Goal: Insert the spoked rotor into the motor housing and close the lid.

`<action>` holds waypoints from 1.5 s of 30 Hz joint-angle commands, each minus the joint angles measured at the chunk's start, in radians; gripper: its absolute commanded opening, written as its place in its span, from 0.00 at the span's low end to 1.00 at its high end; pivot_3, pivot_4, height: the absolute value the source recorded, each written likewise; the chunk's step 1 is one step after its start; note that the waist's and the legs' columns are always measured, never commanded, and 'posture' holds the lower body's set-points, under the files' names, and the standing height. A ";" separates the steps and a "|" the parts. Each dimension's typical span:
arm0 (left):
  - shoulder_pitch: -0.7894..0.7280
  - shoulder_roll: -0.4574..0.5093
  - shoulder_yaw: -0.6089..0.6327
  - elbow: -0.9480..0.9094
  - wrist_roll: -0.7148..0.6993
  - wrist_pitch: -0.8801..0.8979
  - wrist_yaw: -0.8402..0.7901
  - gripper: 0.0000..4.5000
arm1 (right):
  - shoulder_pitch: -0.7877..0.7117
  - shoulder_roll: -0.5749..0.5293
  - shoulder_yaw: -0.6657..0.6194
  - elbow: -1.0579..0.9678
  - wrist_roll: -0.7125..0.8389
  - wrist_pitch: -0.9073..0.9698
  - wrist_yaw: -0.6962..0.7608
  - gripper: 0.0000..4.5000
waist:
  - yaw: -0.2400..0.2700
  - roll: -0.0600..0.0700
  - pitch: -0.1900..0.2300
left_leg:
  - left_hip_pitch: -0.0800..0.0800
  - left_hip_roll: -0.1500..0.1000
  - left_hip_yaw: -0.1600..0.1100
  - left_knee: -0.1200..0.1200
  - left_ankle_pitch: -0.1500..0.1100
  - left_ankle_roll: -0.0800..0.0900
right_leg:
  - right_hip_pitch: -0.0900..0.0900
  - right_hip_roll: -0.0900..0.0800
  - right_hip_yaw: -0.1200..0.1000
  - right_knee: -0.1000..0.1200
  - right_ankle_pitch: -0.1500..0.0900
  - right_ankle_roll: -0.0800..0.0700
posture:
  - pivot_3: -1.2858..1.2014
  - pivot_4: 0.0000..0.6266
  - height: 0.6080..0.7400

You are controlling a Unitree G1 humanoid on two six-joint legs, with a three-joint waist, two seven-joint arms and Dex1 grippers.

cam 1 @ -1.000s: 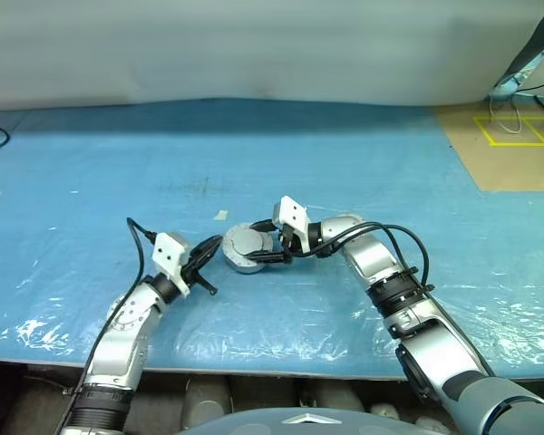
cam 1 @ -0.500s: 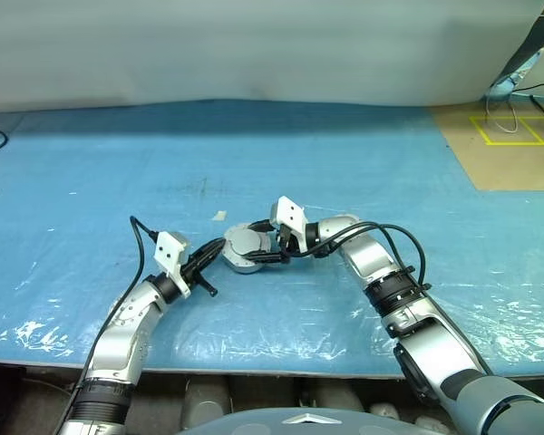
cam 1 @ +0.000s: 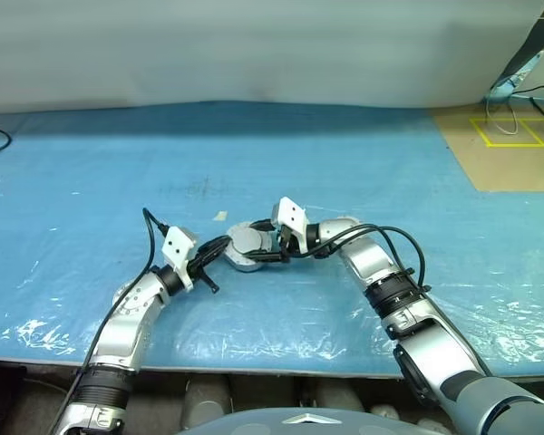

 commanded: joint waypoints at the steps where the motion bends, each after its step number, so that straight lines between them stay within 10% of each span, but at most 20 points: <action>1: 0.021 0.020 -0.049 0.049 0.061 -0.005 -0.014 0.00 | 0.035 -0.024 0.013 0.094 -0.049 0.034 -0.033 0.66 | 0.000 0.000 -0.001 | 0.001 0.000 0.000 0.000 0.000 0.000 | 0.001 0.000 0.000 0.000 -0.003 0.005 | 0.52 0.24 1.00; 7: 0.028 0.026 -0.055 0.058 0.058 -0.018 -0.031 0.00 | 0.044 -0.033 0.011 0.088 -0.052 0.008 -0.038 0.66 | 0.000 0.001 -0.002 | 0.003 0.000 0.000 0.000 0.000 0.000 | 0.003 0.000 0.000 0.000 -0.003 0.005 | 0.52 0.24 1.00; 12: 0.024 0.024 -0.055 0.037 0.057 -0.004 -0.026 0.00 | 0.050 -0.027 0.001 0.051 -0.031 0.006 -0.030 1.00 | 0.001 0.001 -0.002 | 0.002 0.000 0.000 0.000 0.000 0.000 | 0.003 0.000 0.000 -0.001 -0.003 0.005 | 0.52 0.24 1.00; 33: 0.059 0.066 -0.057 -0.354 0.013 0.322 0.049 0.00 | 0.071 -0.100 -0.427 -0.199 0.505 0.761 -0.097 1.00 | -0.001 -0.003 0.005 | -0.015 0.000 0.000 0.001 0.002 -0.002 | -0.013 0.002 -0.001 -0.001 0.001 -0.001 | 0.52 0.24 1.00; 45: 0.057 0.077 -0.039 -0.326 0.016 0.321 0.043 0.00 | 0.169 -0.168 -0.311 -0.293 0.573 1.092 -0.108 1.00 | -0.002 -0.003 0.005 | -0.013 0.001 0.000 0.002 0.003 -0.004 | -0.011 0.005 -0.001 0.000 0.001 -0.002 | 0.52 0.24 1.00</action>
